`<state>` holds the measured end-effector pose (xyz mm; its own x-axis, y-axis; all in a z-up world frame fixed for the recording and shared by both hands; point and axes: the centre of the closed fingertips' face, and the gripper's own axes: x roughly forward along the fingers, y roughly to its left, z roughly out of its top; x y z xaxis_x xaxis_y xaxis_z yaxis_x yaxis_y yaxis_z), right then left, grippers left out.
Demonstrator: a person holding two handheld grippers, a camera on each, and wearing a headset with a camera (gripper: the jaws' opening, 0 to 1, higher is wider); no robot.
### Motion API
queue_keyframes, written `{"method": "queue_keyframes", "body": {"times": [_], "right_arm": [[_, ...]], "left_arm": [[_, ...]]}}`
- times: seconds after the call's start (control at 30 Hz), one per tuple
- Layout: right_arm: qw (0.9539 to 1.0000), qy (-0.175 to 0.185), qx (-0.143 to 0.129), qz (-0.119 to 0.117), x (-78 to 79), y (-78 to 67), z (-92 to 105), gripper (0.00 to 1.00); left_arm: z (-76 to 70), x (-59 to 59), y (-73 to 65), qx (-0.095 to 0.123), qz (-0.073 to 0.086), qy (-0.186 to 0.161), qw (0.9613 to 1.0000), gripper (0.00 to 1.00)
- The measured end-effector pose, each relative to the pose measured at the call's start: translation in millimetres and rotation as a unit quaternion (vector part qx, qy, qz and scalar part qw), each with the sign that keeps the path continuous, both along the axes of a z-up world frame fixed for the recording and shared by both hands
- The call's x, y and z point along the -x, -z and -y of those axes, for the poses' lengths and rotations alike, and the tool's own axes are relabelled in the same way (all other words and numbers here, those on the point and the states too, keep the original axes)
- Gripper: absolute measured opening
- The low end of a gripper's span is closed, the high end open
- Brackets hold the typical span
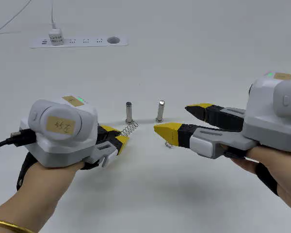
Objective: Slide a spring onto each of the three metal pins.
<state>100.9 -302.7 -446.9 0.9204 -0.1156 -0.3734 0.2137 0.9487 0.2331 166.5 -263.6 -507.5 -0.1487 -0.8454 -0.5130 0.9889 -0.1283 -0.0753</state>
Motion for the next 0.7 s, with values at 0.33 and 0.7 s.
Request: {"method": "queue_keyframes", "body": {"times": [0.33, 0.7], "right_arm": [[0.9988, 0.001, -0.037, 0.033, -12.1, -10.4, -7.8, 0.51], [0.9942, -0.007, -0.084, 0.067, -27.7, -19.4, -23.2, 0.44]], "left_arm": [[-10.8, 9.1, -31.2, 0.054, -0.045, -0.008, 0.9975, 0.10], [-23.3, 20.2, -55.8, 0.098, -0.058, -0.005, 0.9935, 0.10]]}}
